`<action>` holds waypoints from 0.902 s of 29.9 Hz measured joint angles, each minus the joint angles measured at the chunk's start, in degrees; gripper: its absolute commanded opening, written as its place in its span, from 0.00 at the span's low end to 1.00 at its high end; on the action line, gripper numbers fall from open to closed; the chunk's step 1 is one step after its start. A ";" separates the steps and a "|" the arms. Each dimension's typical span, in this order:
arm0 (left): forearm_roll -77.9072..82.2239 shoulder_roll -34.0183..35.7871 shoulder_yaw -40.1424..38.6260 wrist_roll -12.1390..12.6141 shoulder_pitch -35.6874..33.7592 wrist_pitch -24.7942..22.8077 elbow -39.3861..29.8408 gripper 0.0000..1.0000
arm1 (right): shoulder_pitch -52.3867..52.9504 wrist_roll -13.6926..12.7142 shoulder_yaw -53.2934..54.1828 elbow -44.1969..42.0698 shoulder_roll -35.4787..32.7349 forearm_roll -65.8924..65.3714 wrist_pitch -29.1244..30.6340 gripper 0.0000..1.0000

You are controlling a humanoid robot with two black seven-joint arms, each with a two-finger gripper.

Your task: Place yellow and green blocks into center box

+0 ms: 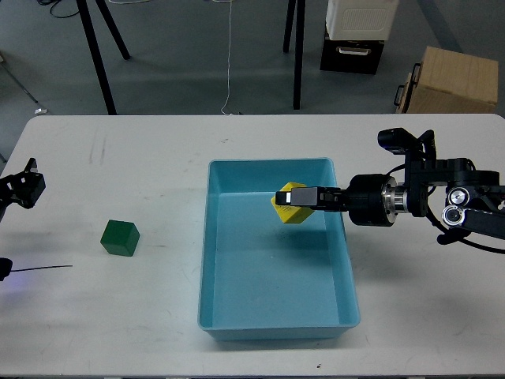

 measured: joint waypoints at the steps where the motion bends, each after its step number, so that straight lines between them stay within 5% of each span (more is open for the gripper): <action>1: 0.00 0.00 0.00 0.00 0.00 -0.02 0.00 1.00 | 0.02 -0.01 -0.19 -0.20 0.23 0.00 0.00 0.51; 4: 0.00 0.00 0.00 0.02 0.00 -0.08 0.00 1.00 | 0.04 -0.06 -0.37 -0.63 0.46 0.00 0.00 0.74; 9: 0.00 0.00 0.00 0.02 0.00 -0.08 0.00 1.00 | 0.15 -0.10 -0.15 -1.28 0.66 0.19 -0.36 0.96; 27: -0.17 0.17 -0.70 -0.20 -0.32 0.07 0.00 1.00 | 0.45 -0.07 5.78 -2.73 -1.11 4.59 -1.67 0.98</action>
